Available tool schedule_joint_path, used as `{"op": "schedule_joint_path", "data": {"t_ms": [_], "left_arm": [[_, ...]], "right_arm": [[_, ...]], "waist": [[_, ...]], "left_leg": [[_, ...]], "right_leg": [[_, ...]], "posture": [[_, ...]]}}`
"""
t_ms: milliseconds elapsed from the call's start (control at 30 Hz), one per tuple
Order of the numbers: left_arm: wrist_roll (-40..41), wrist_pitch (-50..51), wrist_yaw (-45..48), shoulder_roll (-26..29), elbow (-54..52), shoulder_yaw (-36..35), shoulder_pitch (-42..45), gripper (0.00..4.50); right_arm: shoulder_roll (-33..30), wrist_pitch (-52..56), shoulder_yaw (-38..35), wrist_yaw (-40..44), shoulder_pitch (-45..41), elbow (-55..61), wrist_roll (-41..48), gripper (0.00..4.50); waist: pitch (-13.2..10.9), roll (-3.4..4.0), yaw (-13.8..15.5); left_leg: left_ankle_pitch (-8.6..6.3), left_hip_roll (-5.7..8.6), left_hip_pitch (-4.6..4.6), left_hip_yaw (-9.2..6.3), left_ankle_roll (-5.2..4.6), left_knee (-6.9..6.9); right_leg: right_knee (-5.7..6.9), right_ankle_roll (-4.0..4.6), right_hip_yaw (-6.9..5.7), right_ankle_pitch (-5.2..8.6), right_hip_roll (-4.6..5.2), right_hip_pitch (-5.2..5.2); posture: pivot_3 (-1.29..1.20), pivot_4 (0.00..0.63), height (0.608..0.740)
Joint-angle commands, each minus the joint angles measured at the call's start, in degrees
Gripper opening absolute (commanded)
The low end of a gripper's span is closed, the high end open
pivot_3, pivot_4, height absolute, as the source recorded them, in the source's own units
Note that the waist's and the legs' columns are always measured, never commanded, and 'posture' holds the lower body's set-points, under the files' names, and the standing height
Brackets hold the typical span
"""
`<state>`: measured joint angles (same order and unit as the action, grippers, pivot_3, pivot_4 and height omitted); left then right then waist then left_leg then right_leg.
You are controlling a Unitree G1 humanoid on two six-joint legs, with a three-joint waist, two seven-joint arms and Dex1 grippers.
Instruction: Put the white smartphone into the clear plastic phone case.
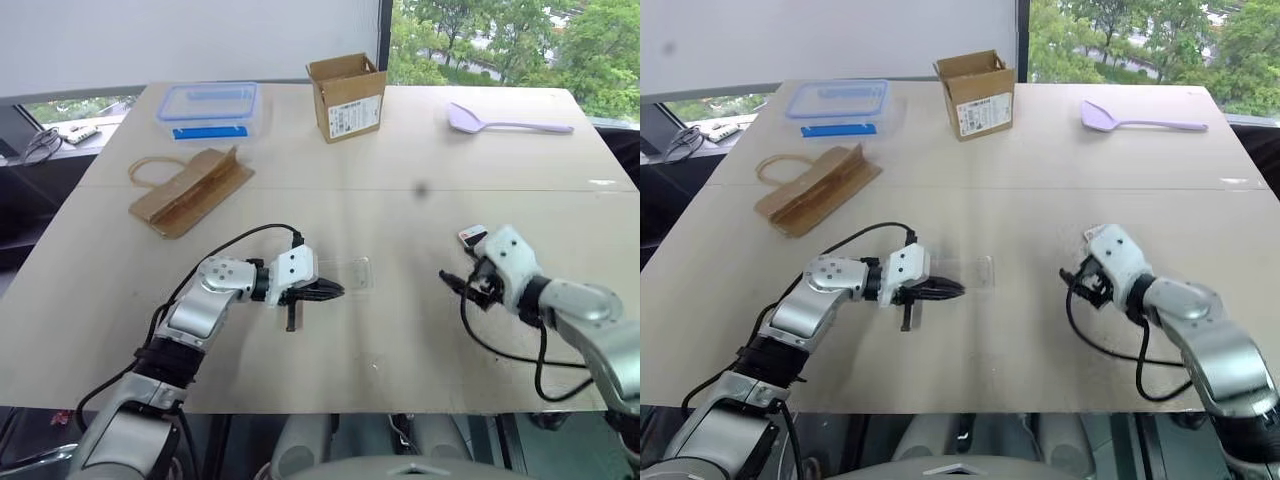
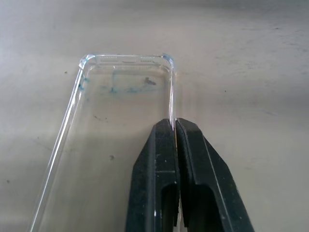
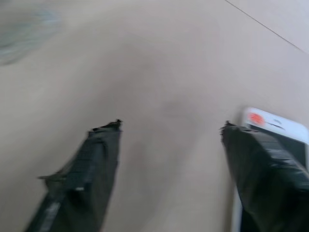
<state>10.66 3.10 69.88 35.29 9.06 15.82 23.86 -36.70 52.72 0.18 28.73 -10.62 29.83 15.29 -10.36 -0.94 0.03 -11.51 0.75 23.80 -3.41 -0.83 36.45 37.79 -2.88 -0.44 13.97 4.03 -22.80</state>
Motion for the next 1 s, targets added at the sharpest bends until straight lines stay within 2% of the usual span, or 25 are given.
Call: {"op": "schedule_joint_path", "data": {"t_ms": [33,367,467,600,700,733,933,1000], "left_arm": [[-1.0,-1.4,0.4,-1.3,0.7,0.6,1.1,0.0],[-2.7,-0.7,-0.4,-5.1,0.1,1.1,2.4,0.0],[-0.3,3.5,0.6,-4.8,-2.7,-0.1,2.9,0.89],[3.4,8.1,0.2,-3.8,-7.8,-3.2,2.2,2.66],[7.9,11.7,0.9,-1.7,-14.0,-6.3,-0.4,4.22],[9.2,12.8,1.0,-1.2,-15.8,-7.1,-1.2,4.46],[12.6,16.3,-2.3,1.6,-24.5,-11.1,-5.6,4.46],[14.7,17.3,-5.2,0.4,-27.2,-13.1,-7.1,4.46]], "right_arm": [[0.2,3.2,-2.1,-2.6,-3.4,-3.0,-0.7,4.45],[-2.1,7.5,-3.9,-3.3,-6.7,-9.5,-1.2,4.45],[-2.5,8.6,-4.6,-3.0,-7.1,-11.8,-0.7,4.5],[-3.4,10.7,-4.1,-2.2,-7.5,-14.6,-0.3,4.5],[-4.0,13.3,-4.1,-1.6,-8.4,-16.7,0.5,4.5],[-4.1,14.1,-4.1,-1.2,-8.6,-17.0,1.0,4.5],[-5.5,17.0,-3.2,1.2,-8.0,-17.5,3.6,4.5],[-6.4,16.1,-1.8,1.8,-6.7,-17.6,3.2,4.5]], "waist": [[0.0,0.01,0.2],[0.0,0.01,0.7],[0.0,0.01,0.6],[0.0,0.01,0.6],[0.0,0.01,0.4],[0.0,0.01,0.4],[0.0,0.0,1.0],[0.0,0.0,1.0]], "left_leg": [[0.0,0.02,0.04,-0.01,0.0,-0.01],[0.0,0.08,0.09,0.03,-0.02,-0.04],[0.0,0.07,0.08,0.03,-0.02,-0.05],[0.0,0.07,0.08,0.03,-0.02,-0.04],[0.0,0.06,0.08,0.01,-0.02,-0.04],[0.0,0.05,0.07,0.0,-0.02,-0.04],[0.0,0.07,0.07,-0.06,-0.02,-0.05],[0.0,0.07,0.08,-0.06,-0.02,-0.05]], "right_leg": [[0.0,-0.01,-0.01,-0.01,0.0,-0.01],[-0.07,-0.23,-0.01,-0.11,-0.01,-0.01],[-0.06,-0.23,-0.02,-0.11,-0.03,-0.02],[-0.06,-0.24,-0.02,-0.11,-0.02,-0.01],[-0.06,-0.24,-0.02,-0.11,-0.02,-0.01],[-0.07,-0.23,-0.02,-0.11,-0.02,-0.01],[-0.16,-0.22,-0.1,-0.1,0.0,0.08],[-0.18,-0.22,-0.11,-0.1,0.0,0.08]], "posture": [[0.0,0.15,0.74],[0.0,0.15,0.74],[0.0,0.15,0.74],[0.0,0.15,0.74],[0.0,0.15,0.74],[0.0,0.15,0.74],[0.0,0.15,0.74],[0.0,0.15,0.74]]}}
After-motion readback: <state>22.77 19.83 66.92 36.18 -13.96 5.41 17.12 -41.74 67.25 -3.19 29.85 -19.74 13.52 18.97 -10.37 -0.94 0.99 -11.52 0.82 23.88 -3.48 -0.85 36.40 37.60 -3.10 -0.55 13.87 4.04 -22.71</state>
